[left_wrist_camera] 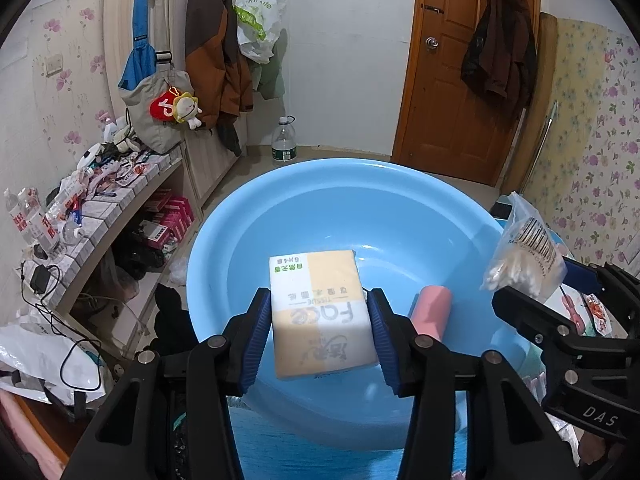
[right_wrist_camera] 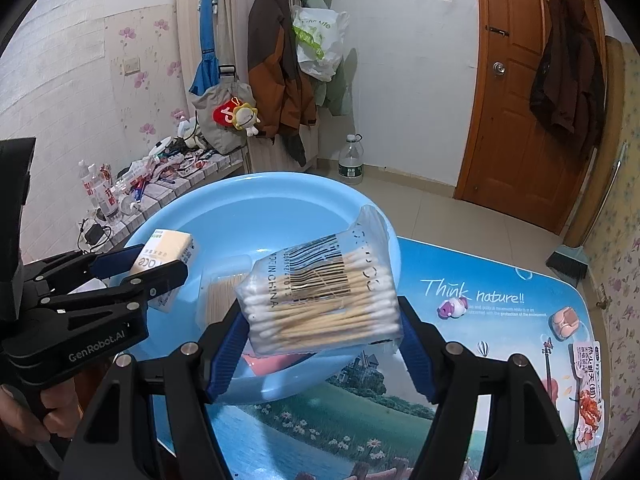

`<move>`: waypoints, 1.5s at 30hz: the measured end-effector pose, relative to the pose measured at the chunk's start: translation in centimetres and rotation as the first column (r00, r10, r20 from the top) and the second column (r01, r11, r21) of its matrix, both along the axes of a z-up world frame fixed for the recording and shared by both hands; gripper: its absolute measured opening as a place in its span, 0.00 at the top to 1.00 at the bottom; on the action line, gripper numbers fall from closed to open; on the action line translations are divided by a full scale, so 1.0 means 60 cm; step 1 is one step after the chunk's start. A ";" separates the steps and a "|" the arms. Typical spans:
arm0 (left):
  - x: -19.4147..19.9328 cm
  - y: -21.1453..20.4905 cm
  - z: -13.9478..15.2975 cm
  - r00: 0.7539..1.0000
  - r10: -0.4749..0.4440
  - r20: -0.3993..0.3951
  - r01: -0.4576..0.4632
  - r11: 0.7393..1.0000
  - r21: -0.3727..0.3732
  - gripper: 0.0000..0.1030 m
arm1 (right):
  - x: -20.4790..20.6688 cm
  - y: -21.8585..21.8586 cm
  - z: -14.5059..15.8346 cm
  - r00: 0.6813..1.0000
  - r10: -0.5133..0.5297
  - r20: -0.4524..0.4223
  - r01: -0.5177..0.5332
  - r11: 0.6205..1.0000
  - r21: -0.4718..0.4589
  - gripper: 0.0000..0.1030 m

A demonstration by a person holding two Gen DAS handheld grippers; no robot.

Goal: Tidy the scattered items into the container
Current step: 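Carry the Face tissue pack and swab bag over the blue basin with both grippers, then open the left gripper to drop the Face tissue pack into the basin, then lower the cotton swab bag into the basin and open the right gripper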

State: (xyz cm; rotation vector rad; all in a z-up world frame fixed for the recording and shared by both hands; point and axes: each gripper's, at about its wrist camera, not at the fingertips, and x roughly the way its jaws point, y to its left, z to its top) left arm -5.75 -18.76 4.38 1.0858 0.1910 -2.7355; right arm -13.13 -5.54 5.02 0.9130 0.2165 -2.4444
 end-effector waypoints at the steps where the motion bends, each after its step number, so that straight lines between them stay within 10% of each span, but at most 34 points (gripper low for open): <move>1: 0.000 0.000 -0.001 1.000 0.000 0.001 0.000 1.000 -0.001 0.54 | 0.001 0.001 0.000 1.000 0.000 -0.001 0.000 1.000 0.000 0.30; 45: 0.023 -0.026 0.006 1.000 0.015 -0.021 -0.016 0.999 -0.052 0.09 | -0.003 -0.036 -0.013 1.000 0.006 -0.010 -0.005 0.999 0.046 0.30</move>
